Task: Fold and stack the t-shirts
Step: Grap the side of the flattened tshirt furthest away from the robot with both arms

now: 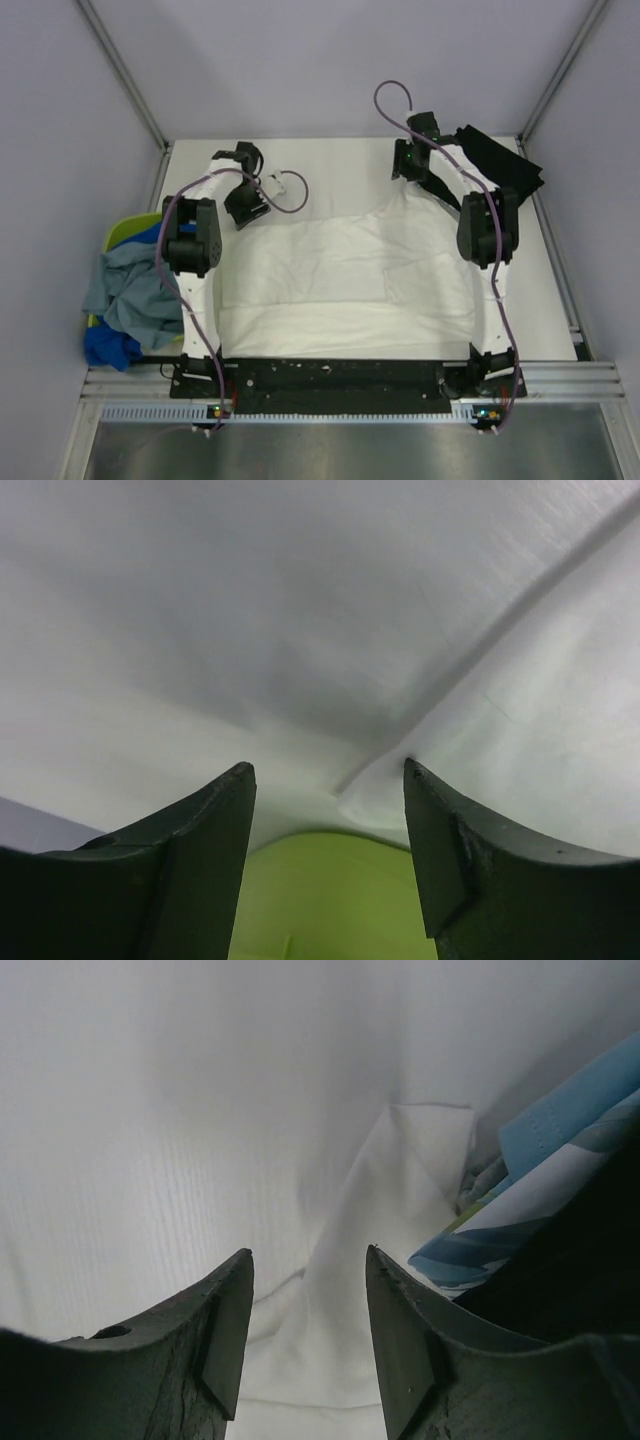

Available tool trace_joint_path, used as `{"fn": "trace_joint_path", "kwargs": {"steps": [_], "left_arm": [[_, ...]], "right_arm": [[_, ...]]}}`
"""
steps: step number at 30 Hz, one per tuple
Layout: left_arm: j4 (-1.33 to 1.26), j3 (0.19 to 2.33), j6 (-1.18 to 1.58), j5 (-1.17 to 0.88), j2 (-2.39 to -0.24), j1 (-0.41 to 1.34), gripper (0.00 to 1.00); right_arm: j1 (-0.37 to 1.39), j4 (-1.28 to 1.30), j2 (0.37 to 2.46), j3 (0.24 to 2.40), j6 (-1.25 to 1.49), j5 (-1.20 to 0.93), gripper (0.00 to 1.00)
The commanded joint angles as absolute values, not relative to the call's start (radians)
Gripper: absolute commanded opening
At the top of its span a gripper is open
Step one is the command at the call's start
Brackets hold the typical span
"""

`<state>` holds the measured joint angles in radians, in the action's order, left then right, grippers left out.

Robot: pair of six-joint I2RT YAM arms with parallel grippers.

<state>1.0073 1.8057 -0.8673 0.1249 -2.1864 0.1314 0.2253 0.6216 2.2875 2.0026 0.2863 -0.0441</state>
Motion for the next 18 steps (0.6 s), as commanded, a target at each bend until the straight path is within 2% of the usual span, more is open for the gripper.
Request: {"fn": "trace_joint_path", "kwargs": {"steps": [1, 5, 10, 13, 14, 16, 18], "left_arm": [[0.989, 1.855, -0.885, 0.134, -2.241, 0.126, 0.62], [1.044, 1.853, -0.899, 0.081, -2.249, 0.120, 0.57], [1.133, 1.825, -0.922, 0.011, -2.223, 0.110, 0.57], [1.175, 1.825, -0.928, -0.041, -2.207, 0.106, 0.55], [1.187, 1.825, -0.931, -0.055, -2.203, 0.106, 0.50], [1.235, 1.824, -0.945, -0.067, -2.203, 0.106, 0.41], [1.273, 1.816, -0.957, -0.068, -2.207, 0.106, 0.29]], "right_arm": [[0.230, 0.687, 2.344, 2.083, 0.259, 0.023, 0.48], [0.232, 0.706, 2.375, 2.086, 0.264, -0.024, 0.46], [0.233, 0.712, 2.399, 2.089, 0.268, -0.029, 0.42], [0.232, 0.716, 2.414, 2.092, 0.273, -0.040, 0.24], [0.233, 0.716, 2.410, 2.092, 0.276, -0.055, 0.14], [0.232, 0.722, 2.396, 2.091, 0.281, -0.074, 0.02], [0.232, 0.726, 2.370, 2.088, 0.281, -0.078, 0.00]]}}
